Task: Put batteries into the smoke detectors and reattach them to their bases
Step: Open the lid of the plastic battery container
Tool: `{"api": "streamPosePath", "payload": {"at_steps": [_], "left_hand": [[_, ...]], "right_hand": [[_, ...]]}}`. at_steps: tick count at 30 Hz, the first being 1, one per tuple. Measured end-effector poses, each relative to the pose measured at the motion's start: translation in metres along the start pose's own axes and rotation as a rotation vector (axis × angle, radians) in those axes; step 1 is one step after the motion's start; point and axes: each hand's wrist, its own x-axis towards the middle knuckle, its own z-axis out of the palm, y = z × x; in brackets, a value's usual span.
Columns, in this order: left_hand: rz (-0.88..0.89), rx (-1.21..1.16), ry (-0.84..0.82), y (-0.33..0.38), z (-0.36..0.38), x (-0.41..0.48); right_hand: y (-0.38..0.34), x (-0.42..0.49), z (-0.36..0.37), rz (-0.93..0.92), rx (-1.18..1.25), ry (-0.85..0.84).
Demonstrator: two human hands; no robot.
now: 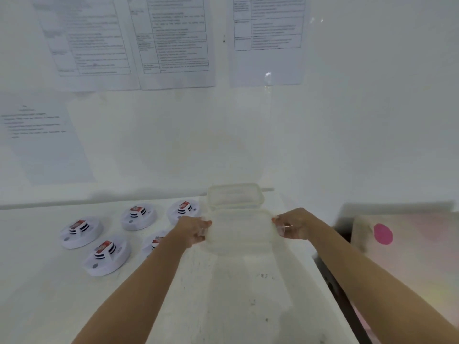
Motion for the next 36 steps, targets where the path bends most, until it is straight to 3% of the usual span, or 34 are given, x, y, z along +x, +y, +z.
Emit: {"api": "streamPosePath", "payload": {"at_steps": [8,12,16,22,27,36], "left_hand": [[-0.100,-0.008,-0.008,0.012,-0.006,-0.015],[-0.008,0.124,-0.081,0.037,-0.014,-0.037],[0.104,0.324,-0.203,0.045,-0.028,-0.055],[0.292,0.531,-0.298,0.015,-0.046,-0.081],[0.457,0.808,-0.283,-0.020,-0.044,-0.093],[0.568,1.022,-0.276,-0.070,-0.037,-0.082]], "right_hand": [[-0.007,0.004,-0.010,0.060,0.052,-0.066],[-0.021,-0.007,-0.021,-0.024,0.027,-0.161],[-0.020,-0.022,-0.037,-0.118,-0.112,-0.277],[0.008,-0.046,-0.046,-0.206,-0.292,-0.288],[0.035,-0.065,-0.042,-0.480,-0.632,-0.322],[0.086,-0.050,-0.028,-0.585,-0.889,-0.189]]}}
